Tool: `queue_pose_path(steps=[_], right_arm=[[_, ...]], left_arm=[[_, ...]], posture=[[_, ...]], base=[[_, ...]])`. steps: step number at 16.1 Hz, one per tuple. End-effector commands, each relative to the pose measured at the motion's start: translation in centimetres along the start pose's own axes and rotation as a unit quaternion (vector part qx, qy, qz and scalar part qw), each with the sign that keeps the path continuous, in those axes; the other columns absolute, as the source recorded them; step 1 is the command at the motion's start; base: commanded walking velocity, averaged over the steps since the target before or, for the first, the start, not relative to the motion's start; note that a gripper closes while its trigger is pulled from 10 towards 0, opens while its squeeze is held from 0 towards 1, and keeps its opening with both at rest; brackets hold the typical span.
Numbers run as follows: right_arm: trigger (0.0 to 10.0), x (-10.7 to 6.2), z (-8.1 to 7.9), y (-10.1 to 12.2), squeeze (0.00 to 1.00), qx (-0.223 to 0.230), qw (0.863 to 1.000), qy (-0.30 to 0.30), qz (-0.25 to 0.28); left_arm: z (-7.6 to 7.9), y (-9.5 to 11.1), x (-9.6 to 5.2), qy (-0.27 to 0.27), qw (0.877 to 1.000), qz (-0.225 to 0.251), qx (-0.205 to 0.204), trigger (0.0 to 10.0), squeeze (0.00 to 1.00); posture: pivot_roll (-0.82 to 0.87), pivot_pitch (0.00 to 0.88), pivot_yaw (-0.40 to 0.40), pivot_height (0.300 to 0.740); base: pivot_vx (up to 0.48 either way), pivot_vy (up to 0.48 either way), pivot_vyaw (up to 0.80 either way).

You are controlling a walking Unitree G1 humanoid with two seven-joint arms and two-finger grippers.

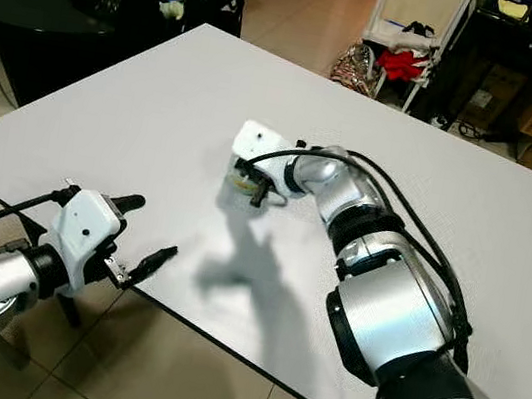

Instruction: Setting the table

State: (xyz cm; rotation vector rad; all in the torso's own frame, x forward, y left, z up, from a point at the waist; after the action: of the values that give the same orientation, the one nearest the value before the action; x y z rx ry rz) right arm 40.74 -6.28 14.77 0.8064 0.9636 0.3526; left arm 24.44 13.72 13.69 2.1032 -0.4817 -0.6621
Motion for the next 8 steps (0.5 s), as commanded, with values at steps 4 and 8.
queue_pose_path(steps=[4,8], right_arm=[[10.0,-0.6,0.8,0.7,1.00,-0.017,1.000,-0.003,-0.004],[10.0,-1.5,1.6,2.1,1.00,-0.047,0.999,0.008,0.004]], left_arm=[[0.4,0.3,0.1,-0.011,1.000,0.002,-0.002,10.0,0.00],[-0.3,0.8,0.6,-0.006,1.000,0.019,0.001,10.0,0.00]], posture=[[0.16,0.000,-0.076,0.740],[0.14,0.000,-0.057,0.740]], base=[[0.000,0.000,0.00],[0.000,0.000,0.00]])
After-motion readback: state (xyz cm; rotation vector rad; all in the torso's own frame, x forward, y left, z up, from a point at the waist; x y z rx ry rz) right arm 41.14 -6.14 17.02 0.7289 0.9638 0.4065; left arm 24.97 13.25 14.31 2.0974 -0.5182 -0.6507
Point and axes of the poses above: a point about 5 cm out from each wrist's last joint towards the gripper, its own x axis pointing out of the wrist towards the gripper, its own y axis along the axis of the wrist's last joint, z = x × y, the point moved 3 cm from there along x, pointing out of the wrist towards the gripper, and after that the axes turned 14 degrees about x, right-handed, at the moved point
